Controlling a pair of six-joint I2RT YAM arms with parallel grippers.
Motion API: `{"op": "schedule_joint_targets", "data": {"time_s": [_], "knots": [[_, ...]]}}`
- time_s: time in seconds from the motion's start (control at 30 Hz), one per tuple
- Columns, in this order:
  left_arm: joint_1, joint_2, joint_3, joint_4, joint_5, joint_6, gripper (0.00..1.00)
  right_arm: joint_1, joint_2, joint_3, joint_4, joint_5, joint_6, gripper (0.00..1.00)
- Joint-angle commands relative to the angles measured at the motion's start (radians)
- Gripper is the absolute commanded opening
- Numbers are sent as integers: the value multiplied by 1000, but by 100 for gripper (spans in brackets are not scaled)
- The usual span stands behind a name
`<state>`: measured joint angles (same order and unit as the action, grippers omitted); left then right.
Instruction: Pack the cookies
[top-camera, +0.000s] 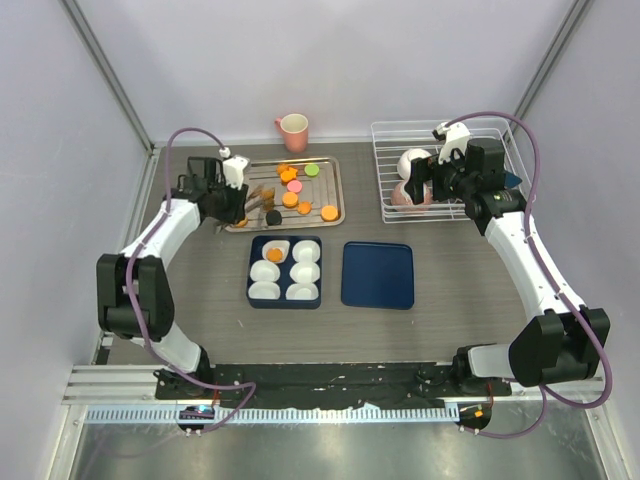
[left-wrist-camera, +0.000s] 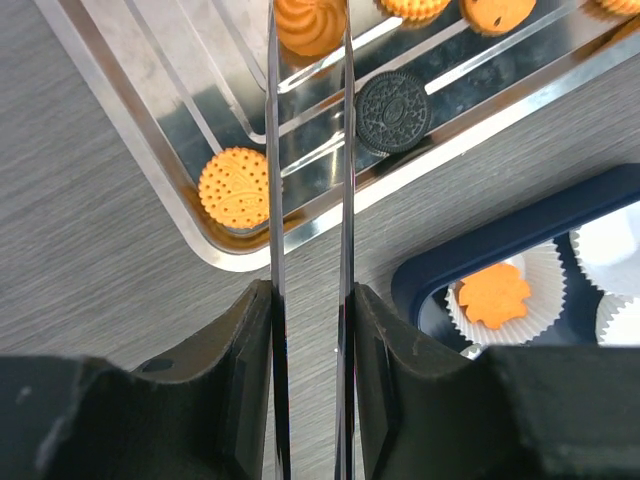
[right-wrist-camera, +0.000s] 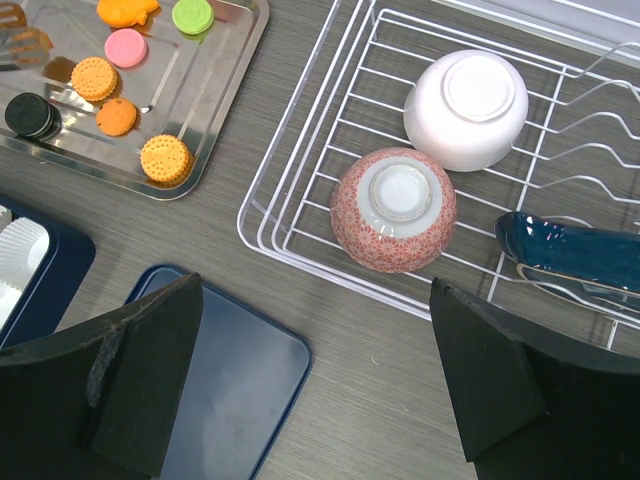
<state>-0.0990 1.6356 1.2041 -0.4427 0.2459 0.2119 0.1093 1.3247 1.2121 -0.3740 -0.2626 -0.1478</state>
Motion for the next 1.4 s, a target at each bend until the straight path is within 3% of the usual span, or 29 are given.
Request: {"op": "schedule_joint_targets", "data": {"time_s": [0.0,0.23,0.5,0.7,1.37], "knots": [[-4,-115,31,18,27,-23,22,3,-5,6,30,16,-7,100],[-4,-229,29,-50,70,-14,20,4,-5,6,30,16,-7,100],[-4,-443,-50,-261,292,84,19,3,-1,6,32,13,-7,100],[-8,-552,-123,-343,363,112,20,3,8,6,30,8,-6,100],[-116,-502,-241,-283,359,100,20,4,2,4,30,16,-6,100]]}}
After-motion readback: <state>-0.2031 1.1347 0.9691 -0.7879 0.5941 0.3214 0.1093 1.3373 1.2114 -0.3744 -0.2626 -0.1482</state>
